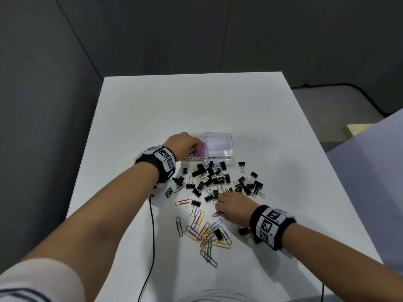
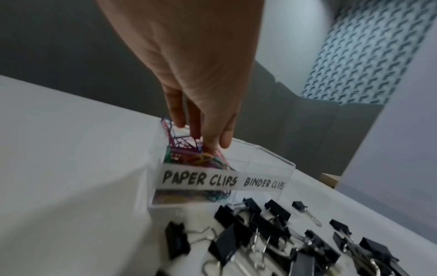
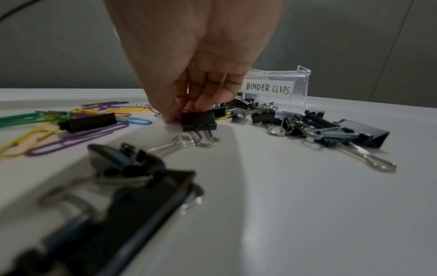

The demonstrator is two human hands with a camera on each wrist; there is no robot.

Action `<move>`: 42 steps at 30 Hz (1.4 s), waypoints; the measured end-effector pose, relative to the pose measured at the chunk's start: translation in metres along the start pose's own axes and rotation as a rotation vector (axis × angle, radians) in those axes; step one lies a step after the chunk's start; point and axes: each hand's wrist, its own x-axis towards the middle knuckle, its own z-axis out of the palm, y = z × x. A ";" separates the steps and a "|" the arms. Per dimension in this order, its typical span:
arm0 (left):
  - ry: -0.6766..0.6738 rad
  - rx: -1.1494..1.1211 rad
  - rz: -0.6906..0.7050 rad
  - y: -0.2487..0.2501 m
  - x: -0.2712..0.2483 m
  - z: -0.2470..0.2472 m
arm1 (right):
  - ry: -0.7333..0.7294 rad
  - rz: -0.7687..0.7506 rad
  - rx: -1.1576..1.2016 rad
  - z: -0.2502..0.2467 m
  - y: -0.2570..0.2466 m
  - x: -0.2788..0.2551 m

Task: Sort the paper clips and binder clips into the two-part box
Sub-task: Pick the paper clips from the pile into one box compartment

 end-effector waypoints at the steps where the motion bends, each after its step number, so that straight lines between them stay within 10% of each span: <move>1: 0.000 0.006 -0.005 -0.001 0.000 0.002 | 0.008 0.009 -0.012 -0.001 -0.001 -0.001; 6: 0.213 0.008 0.121 0.006 -0.023 0.013 | 0.110 0.104 0.091 -0.008 0.005 -0.008; 12: -0.134 0.189 0.040 0.007 -0.068 0.042 | 0.031 0.503 0.343 -0.039 0.017 -0.009; 17: -0.170 0.169 -0.083 0.011 -0.082 0.062 | -0.010 0.739 0.446 -0.043 0.031 0.000; 42: -0.228 -0.179 -0.167 0.019 -0.118 0.074 | -0.087 0.917 0.419 -0.036 0.018 0.018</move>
